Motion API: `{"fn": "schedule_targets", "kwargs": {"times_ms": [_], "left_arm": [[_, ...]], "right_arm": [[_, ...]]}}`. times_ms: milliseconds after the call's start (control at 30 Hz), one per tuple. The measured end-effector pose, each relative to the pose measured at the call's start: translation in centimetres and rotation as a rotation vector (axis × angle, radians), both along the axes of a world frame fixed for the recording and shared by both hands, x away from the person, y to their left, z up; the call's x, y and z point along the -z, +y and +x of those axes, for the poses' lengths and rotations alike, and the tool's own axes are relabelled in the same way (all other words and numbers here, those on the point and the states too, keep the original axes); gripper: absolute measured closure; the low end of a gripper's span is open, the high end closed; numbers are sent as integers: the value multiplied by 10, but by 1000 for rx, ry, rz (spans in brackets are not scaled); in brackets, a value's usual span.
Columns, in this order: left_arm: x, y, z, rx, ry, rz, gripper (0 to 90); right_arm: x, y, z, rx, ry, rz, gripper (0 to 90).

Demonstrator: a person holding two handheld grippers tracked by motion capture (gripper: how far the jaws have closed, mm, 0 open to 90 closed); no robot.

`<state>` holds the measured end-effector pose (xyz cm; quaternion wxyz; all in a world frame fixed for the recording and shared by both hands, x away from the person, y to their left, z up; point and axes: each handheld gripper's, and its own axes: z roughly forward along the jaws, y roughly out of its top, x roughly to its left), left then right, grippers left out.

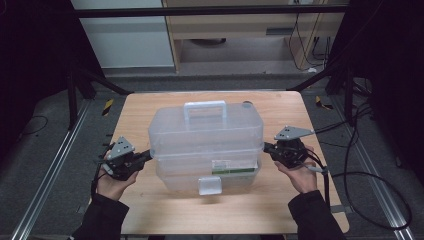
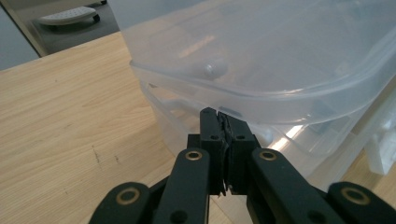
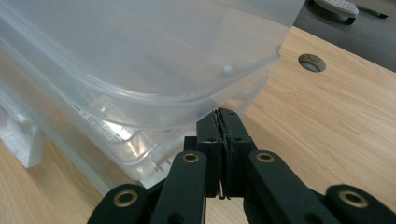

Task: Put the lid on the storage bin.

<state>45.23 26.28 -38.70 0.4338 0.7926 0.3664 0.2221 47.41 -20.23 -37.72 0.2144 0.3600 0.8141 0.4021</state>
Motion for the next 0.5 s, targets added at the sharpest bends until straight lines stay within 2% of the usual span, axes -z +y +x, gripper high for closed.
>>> {"fn": "schedule_targets", "kwargs": {"times_ms": [233, 367, 433, 500], "left_arm": [[7, 1, 3, -16, 27, 33, 870], [19, 13, 12, -85, 55, 44, 847], [25, 21, 16, -124, 72, 42, 831], [33, 30, 21, -173, 94, 46, 812]], "right_arm": [[9, 2, 0, -12, 25, -22, 889], [18, 0, 4, 8, 38, -70, 882], [21, -6, 7, 26, 44, -64, 882], [24, -12, 9, 48, 31, -63, 877]]}}
